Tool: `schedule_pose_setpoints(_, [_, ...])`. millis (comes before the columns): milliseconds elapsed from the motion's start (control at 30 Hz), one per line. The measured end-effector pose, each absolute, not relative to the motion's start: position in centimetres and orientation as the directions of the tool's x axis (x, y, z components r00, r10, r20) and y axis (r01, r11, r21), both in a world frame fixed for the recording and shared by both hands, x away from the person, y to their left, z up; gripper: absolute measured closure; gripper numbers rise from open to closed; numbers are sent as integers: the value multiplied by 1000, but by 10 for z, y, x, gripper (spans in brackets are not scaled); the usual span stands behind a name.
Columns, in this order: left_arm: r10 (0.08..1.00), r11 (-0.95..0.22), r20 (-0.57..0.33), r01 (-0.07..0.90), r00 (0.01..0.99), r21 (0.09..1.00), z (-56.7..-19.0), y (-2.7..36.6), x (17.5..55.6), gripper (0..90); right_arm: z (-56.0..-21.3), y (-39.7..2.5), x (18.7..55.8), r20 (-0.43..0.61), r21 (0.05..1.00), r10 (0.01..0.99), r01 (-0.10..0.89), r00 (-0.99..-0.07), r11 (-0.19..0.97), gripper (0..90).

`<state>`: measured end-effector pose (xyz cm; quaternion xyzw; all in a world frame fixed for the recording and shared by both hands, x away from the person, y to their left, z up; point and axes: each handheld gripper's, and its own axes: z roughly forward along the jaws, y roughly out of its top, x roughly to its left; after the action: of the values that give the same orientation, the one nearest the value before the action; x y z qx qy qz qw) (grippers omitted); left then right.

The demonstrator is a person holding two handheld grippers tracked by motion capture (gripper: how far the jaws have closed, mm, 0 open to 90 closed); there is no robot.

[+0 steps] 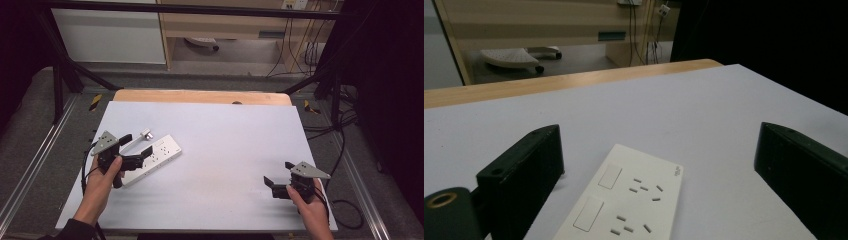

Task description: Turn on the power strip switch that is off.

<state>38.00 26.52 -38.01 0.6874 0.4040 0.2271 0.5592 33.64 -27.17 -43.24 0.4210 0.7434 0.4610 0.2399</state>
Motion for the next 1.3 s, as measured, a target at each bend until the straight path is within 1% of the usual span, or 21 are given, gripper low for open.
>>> schedule_pose_setpoints(300, [814, -32, -134, 274, 566, 961, -369, 282, 359, 58, -433, -272, 337, 31, 888, 849, 404, -527, 219, 33])
schedule_pose_setpoints(733, [826, -22, -131, 263, 548, 965, -374, 310, 333, 58, -433, -272, 337, 28, 887, 850, 405, -527, 222, 33])
schedule_pose_setpoints(1033, [829, -20, -140, 280, 541, 960, -388, 318, 326, 59, -433, -272, 337, 28, 887, 850, 405, -526, 222, 33])
schedule_pose_setpoints(1300, [832, -26, -173, 349, 527, 937, -419, 318, 324, 81, -433, -272, 337, 26, 887, 852, 406, -523, 222, 33])
